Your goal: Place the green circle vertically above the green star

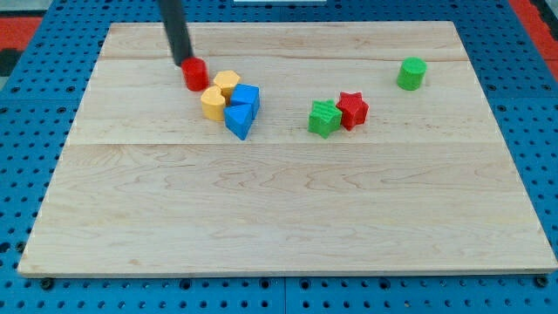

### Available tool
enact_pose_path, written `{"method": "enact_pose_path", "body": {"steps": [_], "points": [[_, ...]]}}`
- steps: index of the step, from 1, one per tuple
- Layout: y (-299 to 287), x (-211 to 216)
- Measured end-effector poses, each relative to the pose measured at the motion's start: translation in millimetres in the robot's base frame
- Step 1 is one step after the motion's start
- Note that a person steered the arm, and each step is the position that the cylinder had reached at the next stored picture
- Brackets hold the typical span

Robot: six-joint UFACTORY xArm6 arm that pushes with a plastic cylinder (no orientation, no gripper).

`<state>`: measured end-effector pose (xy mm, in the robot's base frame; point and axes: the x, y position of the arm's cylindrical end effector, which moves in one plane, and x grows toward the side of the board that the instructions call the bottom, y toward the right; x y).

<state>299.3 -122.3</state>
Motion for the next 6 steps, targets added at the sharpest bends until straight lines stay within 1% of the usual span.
{"method": "enact_pose_path", "body": {"steps": [1,2,3,4,5,6], "points": [[11.5,-22.3],[10.8,-41.2],[126.4,-75.3],[253.8,-85.7],[331.1,-75.3],[333.3,-29.7]]}}
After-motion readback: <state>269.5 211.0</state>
